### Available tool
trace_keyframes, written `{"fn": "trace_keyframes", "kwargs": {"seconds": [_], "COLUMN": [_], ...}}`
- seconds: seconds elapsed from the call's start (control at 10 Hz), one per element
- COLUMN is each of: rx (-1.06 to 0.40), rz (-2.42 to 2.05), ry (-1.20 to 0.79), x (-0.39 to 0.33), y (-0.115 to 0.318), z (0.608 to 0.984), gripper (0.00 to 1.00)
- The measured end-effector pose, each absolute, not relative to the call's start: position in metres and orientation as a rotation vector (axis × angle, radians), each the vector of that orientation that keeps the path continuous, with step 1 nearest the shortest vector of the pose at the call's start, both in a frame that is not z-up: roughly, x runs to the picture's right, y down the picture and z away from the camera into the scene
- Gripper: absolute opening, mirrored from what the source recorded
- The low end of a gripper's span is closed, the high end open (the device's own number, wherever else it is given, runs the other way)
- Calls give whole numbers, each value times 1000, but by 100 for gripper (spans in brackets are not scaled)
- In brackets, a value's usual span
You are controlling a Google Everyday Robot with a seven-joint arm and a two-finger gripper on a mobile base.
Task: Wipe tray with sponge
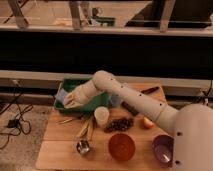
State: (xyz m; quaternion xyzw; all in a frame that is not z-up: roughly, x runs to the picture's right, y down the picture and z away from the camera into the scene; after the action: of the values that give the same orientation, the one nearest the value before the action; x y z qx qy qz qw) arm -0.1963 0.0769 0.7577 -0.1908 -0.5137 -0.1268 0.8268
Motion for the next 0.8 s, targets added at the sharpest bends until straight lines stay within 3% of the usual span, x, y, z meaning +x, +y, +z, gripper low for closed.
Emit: {"fn": "trace_keyframes", "kwargs": {"seconds": [0.3, 0.8], "rx": [-403, -384], "rz": [-234, -277], "ry": [-1066, -1069], "x": [-182, -202], "y": [72, 27], "z": [773, 784], "gripper": [9, 9]}}
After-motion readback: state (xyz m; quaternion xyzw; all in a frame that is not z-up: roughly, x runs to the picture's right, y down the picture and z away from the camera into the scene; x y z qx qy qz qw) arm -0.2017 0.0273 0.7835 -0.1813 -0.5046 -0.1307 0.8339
